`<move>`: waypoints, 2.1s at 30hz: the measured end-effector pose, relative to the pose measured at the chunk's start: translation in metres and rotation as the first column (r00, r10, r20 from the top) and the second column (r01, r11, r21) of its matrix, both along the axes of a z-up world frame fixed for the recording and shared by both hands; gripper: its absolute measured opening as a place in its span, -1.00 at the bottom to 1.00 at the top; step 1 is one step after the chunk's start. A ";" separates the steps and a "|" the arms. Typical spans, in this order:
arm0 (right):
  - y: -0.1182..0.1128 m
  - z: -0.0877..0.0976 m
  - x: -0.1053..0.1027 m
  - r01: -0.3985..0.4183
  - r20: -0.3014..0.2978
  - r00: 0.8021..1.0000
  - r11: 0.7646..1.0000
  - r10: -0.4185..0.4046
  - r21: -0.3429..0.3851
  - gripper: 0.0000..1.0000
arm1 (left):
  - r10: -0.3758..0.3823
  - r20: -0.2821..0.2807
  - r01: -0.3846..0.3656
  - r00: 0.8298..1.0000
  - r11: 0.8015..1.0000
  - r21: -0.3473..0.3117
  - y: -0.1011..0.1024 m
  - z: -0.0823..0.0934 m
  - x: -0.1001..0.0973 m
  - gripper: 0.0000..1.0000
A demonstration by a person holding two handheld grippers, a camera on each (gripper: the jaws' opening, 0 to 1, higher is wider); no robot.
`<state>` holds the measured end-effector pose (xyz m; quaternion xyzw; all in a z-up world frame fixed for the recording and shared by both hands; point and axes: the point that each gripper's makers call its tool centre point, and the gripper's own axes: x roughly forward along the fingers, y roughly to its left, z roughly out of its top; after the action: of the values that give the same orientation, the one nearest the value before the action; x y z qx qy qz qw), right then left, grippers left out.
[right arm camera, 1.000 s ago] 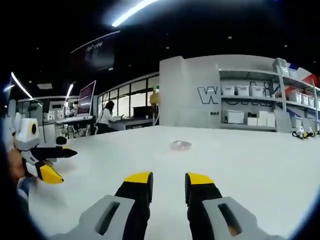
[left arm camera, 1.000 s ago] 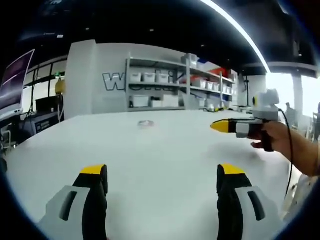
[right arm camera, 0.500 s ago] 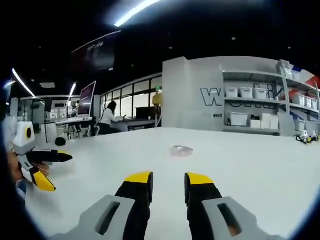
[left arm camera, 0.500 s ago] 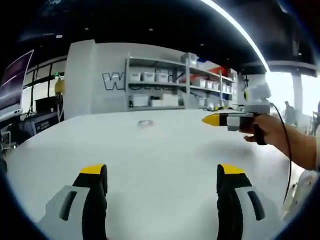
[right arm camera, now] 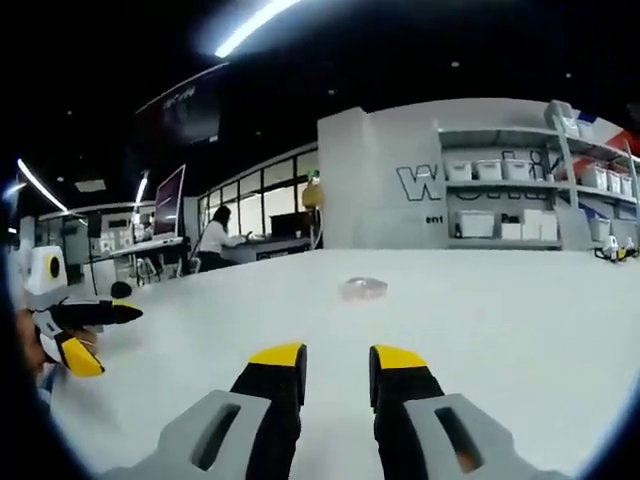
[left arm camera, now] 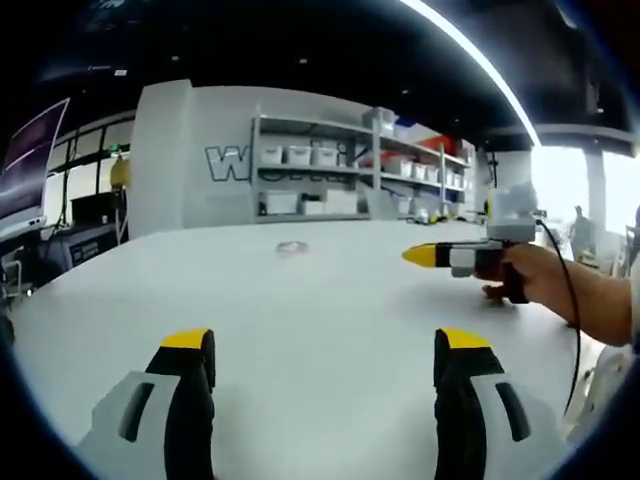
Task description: Open the resealable bag by pulling the two sides of the seal apart until the entire bag opening is separated and visibly accessible.
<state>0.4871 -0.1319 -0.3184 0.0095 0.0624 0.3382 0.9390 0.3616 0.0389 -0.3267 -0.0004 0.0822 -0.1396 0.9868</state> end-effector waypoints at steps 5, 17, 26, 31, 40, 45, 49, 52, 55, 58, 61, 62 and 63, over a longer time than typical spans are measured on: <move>0.002 0.005 0.004 -0.004 0.008 1.000 1.000 0.004 0.003 -0.55 | -0.001 0.000 0.001 1.000 1.000 0.000 -0.001 0.001 0.001 0.80; 0.019 0.017 0.016 -0.032 0.039 0.999 0.999 0.033 -0.011 -0.57 | -0.003 0.000 0.003 1.000 1.000 -0.005 0.000 0.002 0.001 0.80; 0.023 0.004 0.025 -0.035 -0.015 0.999 0.999 0.035 0.039 -0.58 | -0.003 0.001 0.003 1.000 1.000 -0.011 0.000 0.003 0.001 0.80; 0.021 0.004 0.024 -0.030 -0.017 0.999 0.999 0.031 0.038 -0.58 | -0.004 0.001 0.004 1.000 1.000 -0.010 -0.001 0.003 0.001 0.80; 0.023 0.004 0.025 -0.036 -0.018 0.999 0.999 0.036 0.017 -0.58 | -0.006 -0.001 0.006 1.000 1.000 -0.008 -0.002 0.002 0.001 0.80; 0.027 0.005 0.037 -0.035 -0.010 0.999 0.999 0.035 -0.008 -0.58 | -0.005 0.001 0.005 1.000 1.000 -0.018 -0.001 0.003 0.000 0.80; 0.033 -0.001 0.045 -0.045 -0.019 0.999 0.998 0.044 -0.038 -0.58 | -0.005 -0.001 0.005 1.000 1.000 -0.018 -0.002 0.002 0.001 0.80; 0.037 -0.004 0.050 -0.050 -0.021 0.999 0.997 0.049 -0.053 -0.58 | -0.005 0.000 0.005 1.000 1.000 -0.018 -0.002 0.002 0.001 0.80; 0.039 -0.003 0.059 -0.051 -0.015 0.999 0.997 0.050 -0.061 -0.58 | -0.006 -0.002 0.006 1.000 1.000 -0.019 -0.004 0.000 0.002 0.80; 0.039 -0.004 0.069 -0.051 -0.013 0.999 0.996 0.050 -0.076 -0.58 | -0.008 -0.003 0.008 1.000 1.000 -0.018 -0.006 -0.001 0.003 0.80; 0.039 -0.005 0.078 -0.050 -0.012 0.999 0.995 0.049 -0.091 -0.58 | -0.009 -0.005 0.009 1.000 1.000 -0.016 -0.008 -0.003 0.003 0.80; 0.039 -0.006 0.080 -0.050 -0.011 0.999 0.994 0.049 -0.093 -0.58 | -0.009 -0.005 0.009 1.000 1.000 -0.017 -0.008 -0.003 0.003 0.80; 0.040 -0.006 0.083 -0.049 -0.009 0.999 0.994 0.049 -0.094 -0.58 | -0.009 -0.005 0.009 1.000 1.000 -0.017 -0.009 -0.004 0.003 0.80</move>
<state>0.5698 -0.0922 -0.3244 -0.0354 0.0818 0.3578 0.9295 0.3650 0.0303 -0.3305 -0.0089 0.0835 -0.1446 0.9859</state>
